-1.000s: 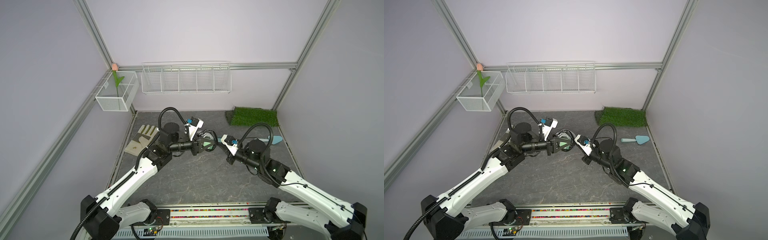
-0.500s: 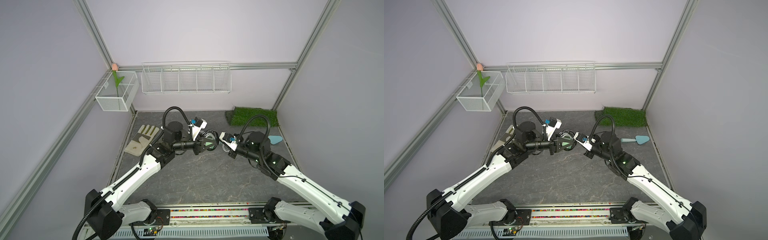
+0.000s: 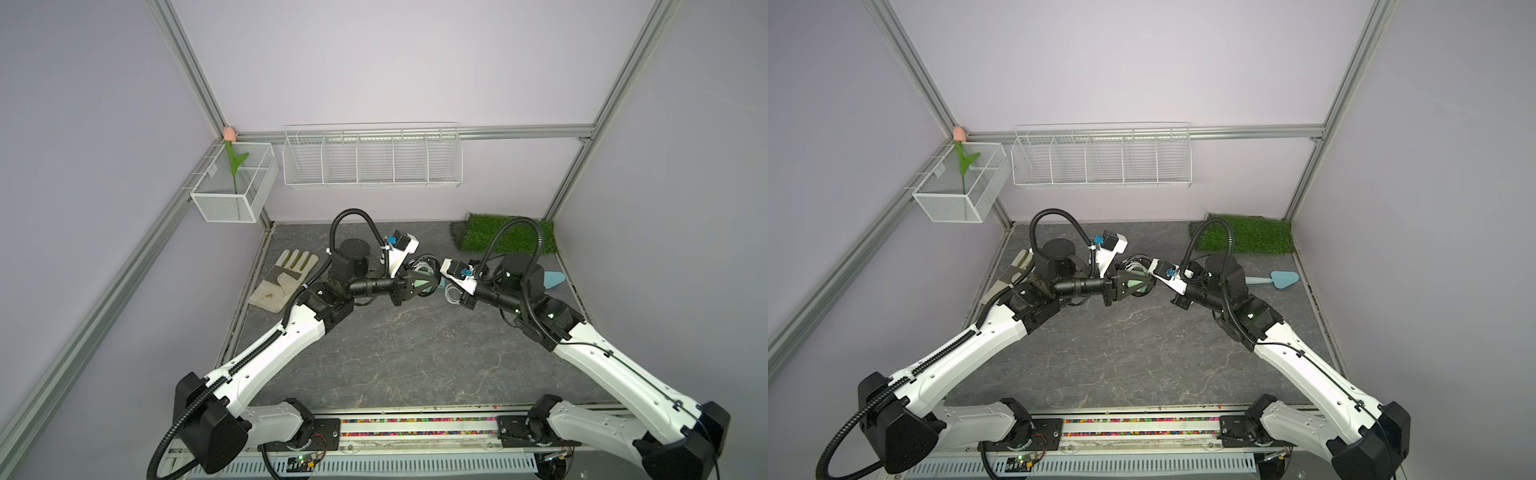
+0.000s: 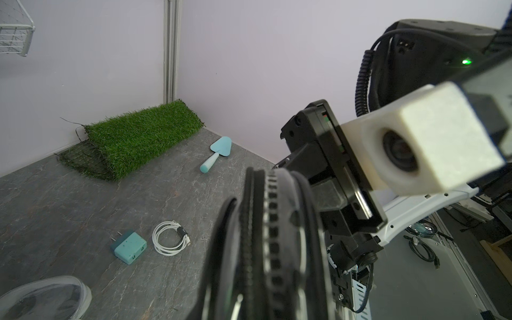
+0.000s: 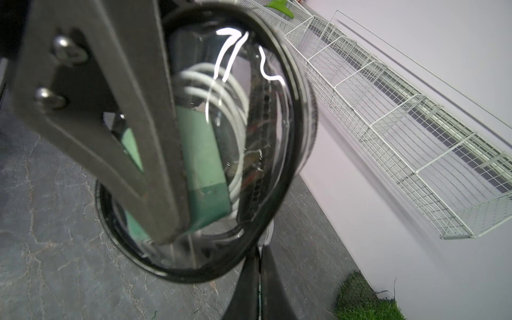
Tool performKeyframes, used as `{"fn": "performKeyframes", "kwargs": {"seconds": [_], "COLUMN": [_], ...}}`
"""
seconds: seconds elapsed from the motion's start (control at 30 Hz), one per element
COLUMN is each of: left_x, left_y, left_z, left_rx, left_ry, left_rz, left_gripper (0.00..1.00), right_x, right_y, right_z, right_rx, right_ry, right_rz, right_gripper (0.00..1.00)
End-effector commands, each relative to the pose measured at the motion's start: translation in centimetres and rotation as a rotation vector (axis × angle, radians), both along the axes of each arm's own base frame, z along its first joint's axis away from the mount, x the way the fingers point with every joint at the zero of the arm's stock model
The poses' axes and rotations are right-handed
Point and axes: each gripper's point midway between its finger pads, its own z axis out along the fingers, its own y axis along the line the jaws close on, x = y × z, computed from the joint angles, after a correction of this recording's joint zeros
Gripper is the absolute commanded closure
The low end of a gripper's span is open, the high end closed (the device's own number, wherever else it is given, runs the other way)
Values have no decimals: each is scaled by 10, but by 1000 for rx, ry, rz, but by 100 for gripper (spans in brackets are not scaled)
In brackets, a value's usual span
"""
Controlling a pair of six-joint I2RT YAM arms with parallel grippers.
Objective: Pack away charging kits
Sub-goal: Zip the zipper on the storage bag.
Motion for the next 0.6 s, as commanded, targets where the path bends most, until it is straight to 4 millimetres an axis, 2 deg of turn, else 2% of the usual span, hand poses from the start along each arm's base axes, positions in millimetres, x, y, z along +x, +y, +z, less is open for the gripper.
{"fn": "performKeyframes", "kwargs": {"seconds": [0.0, 0.03, 0.17, 0.23, 0.3, 0.47, 0.57], "left_x": [-19, -18, -14, -10, -7, -2, -1], "left_y": [0, 0, -5, -8, -12, -15, -13], "left_z": [-43, -38, -29, -28, -27, -23, -16], "left_rx": [128, 119, 101, 98, 95, 68, 45], "left_ry": [191, 189, 200, 210, 218, 224, 214], "left_rz": [-41, -34, -40, -36, -34, -22, -2], "left_gripper": [100, 100, 85, 73, 65, 26, 19], "right_x": [-6, -9, -16, -20, -22, -20, -18], "right_y": [-14, -15, -22, -17, -13, -16, -18], "right_z": [81, 80, 89, 81, 81, 89, 90], "right_rx": [238, 279, 493, 532, 564, 614, 635], "right_ry": [-149, -124, -41, 7, 19, 11, 11], "right_rz": [-27, -28, -44, -25, -29, -86, -110], "right_gripper": [94, 94, 94, 94, 94, 94, 94]}}
